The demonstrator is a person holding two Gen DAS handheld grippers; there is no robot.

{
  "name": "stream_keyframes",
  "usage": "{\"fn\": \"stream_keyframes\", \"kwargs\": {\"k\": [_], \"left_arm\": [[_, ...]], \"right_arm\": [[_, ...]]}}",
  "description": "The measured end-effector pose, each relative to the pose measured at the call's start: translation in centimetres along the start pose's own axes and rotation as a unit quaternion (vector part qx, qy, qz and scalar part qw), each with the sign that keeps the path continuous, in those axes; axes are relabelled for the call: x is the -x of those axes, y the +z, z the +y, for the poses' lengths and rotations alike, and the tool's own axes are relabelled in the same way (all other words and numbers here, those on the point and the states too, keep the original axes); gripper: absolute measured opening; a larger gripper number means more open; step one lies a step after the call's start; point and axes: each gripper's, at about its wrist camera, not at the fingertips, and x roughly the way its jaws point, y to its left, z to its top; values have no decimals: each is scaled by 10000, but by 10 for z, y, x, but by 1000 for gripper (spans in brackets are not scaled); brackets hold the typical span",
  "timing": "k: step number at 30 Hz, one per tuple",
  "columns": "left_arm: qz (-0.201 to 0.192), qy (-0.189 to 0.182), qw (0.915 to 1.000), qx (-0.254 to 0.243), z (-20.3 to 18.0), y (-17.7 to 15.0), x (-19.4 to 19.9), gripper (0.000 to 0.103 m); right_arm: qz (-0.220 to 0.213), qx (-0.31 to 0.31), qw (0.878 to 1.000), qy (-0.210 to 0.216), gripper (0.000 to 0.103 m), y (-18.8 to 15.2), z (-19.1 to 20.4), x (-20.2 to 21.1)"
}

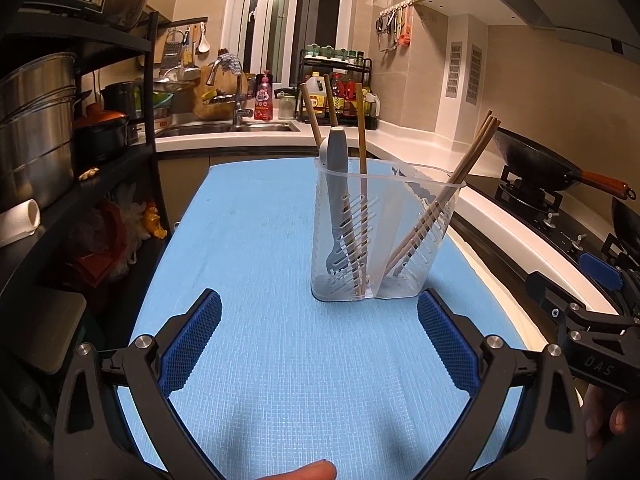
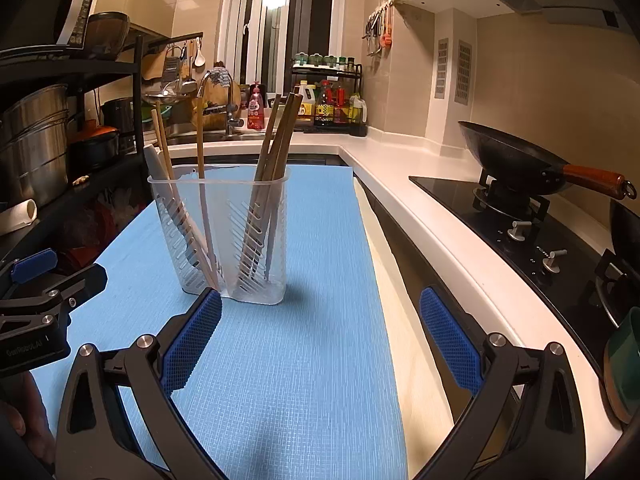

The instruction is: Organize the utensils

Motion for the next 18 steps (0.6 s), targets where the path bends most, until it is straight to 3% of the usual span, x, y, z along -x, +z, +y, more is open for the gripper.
{"fn": "stream_keyframes", "kwargs": {"k": [18], "left_arm": [[-36, -22, 10000, -19, -2, 2, 1, 95]], "right_arm": [[-16, 23, 10000, -3, 98, 0, 0, 1]]}}
